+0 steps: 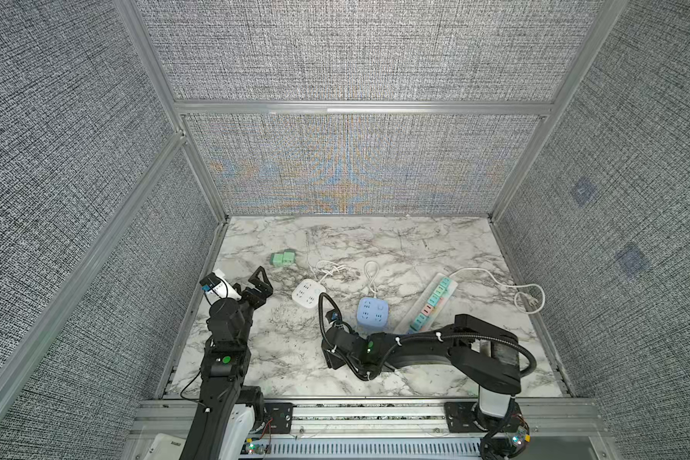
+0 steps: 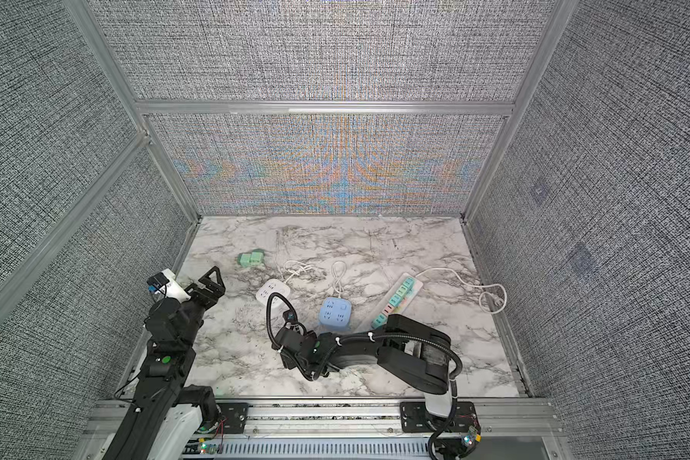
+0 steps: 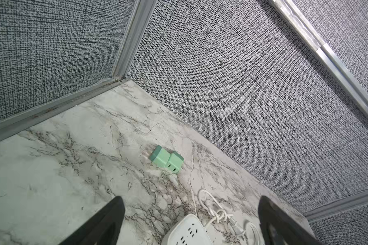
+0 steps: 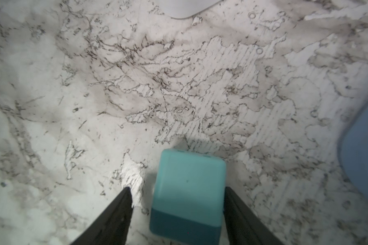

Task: Insert plugs into power strip
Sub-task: Pick up the plug from the center of the table.

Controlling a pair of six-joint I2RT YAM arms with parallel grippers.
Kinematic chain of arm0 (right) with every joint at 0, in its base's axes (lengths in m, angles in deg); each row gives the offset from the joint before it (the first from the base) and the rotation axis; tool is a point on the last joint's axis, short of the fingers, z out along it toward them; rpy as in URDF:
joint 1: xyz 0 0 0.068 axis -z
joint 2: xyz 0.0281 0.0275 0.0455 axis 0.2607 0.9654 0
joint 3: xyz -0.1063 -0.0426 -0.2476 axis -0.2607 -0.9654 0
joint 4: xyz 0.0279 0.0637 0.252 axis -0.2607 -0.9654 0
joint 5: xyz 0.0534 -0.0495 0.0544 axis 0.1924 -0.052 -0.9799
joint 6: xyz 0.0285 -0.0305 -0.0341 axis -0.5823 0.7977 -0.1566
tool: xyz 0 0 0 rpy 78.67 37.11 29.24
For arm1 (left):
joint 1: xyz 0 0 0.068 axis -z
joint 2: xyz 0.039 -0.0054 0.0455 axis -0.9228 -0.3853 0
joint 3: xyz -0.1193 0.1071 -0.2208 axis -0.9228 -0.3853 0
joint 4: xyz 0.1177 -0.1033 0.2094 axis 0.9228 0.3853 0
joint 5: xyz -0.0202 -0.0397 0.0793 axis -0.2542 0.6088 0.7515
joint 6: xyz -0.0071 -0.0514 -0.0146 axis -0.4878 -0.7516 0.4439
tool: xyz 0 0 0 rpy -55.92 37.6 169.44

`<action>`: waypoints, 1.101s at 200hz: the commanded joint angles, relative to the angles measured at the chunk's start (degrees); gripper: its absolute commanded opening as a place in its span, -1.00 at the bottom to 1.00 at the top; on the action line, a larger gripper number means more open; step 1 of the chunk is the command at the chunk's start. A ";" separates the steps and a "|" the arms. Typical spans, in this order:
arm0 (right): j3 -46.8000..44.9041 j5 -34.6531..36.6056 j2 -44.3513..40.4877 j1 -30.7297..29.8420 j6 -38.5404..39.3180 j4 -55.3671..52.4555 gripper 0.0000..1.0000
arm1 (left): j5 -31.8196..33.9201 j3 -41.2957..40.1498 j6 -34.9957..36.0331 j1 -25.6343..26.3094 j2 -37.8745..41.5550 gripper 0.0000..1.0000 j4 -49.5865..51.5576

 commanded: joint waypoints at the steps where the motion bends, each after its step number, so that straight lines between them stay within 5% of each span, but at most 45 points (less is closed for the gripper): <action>1: 1.41 1.66 1.92 -0.38 -0.94 -4.30 0.23 | 0.09 0.28 0.79 -0.13 0.05 0.99 -0.02; 46: 1.33 2.81 2.91 -0.65 -1.14 -4.36 -0.18 | -0.26 0.37 0.79 -0.14 0.14 0.99 -0.04; 113: -7.61 6.32 -9.12 -0.58 4.95 2.71 -0.31 | -1.91 0.67 2.02 -0.11 0.66 0.99 -0.05; 135: -12.40 10.77 -16.37 -0.63 8.57 3.53 -0.32 | -7.36 1.16 3.65 -0.12 0.40 0.99 -1.20; 169: -20.26 16.38 -29.16 -0.52 16.32 9.10 -0.35 | -24.53 -0.01 6.02 0.32 -0.34 0.99 -11.64; 220: -33.61 20.01 -44.73 0.57 31.89 25.17 -0.37 | -27.41 3.68 10.51 9.62 -2.69 0.87 -11.76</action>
